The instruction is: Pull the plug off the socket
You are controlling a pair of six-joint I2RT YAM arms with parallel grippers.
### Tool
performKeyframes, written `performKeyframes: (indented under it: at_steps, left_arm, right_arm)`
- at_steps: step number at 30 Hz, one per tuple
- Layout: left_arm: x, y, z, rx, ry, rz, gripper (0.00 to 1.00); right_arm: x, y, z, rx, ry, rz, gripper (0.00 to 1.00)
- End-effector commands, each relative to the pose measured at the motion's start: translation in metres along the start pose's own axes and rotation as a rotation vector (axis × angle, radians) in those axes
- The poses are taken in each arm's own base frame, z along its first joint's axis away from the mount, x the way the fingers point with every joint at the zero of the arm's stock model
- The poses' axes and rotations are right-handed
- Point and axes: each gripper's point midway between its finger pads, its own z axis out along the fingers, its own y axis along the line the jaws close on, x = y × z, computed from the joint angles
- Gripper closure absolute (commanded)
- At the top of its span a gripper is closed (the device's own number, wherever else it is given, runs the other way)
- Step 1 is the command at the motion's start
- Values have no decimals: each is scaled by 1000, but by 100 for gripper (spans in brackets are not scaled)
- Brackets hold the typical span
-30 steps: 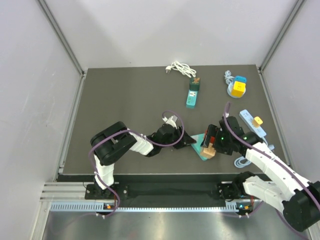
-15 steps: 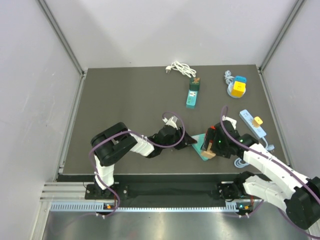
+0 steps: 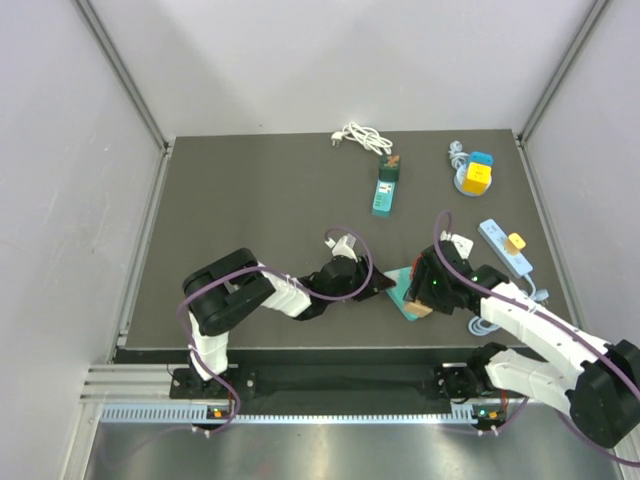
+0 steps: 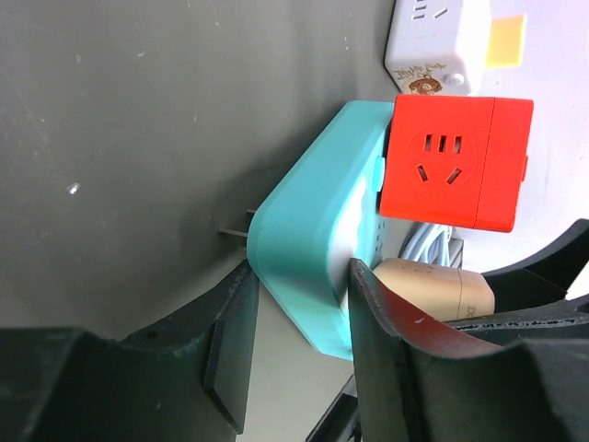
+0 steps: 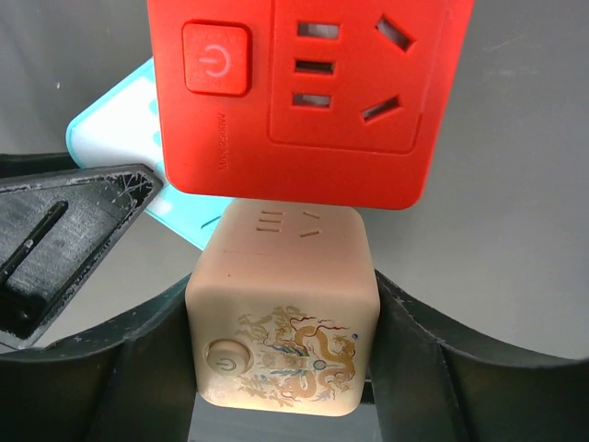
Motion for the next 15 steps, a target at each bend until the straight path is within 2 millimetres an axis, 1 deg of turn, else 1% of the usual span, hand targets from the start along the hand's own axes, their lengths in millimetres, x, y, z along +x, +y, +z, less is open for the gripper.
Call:
performKeyframes:
  at_steps: [1, 3, 4, 6, 7, 11, 13, 15]
  left_arm:
    - [11, 86, -9, -287, -7, 72, 100]
    - [12, 93, -9, -310, -11, 76, 100]
    - [13, 98, -11, -322, -14, 74, 100]
    - [13, 108, -13, -351, -31, 68, 100]
    - [13, 111, -14, -355, -35, 67, 100]
    - [15, 123, -14, -360, -46, 70, 100]
    - [17, 129, -15, -377, -46, 71, 100]
    - [13, 137, -18, -414, -64, 87, 100]
  right_arm:
    - [-7, 10, 0, -11, -30, -12, 54]
    - [-10, 14, -3, -12, -40, -25, 68]
    - [-12, 15, -5, -12, -45, -33, 84]
    - [-18, 18, -12, -12, -59, -46, 100]
    - [-22, 22, -18, -32, -74, -54, 100]
    - [-32, 31, -33, -88, -117, -80, 100]
    - [-34, 36, -38, -103, -118, -83, 100]
    - [-32, 35, -40, -93, -98, -94, 100]
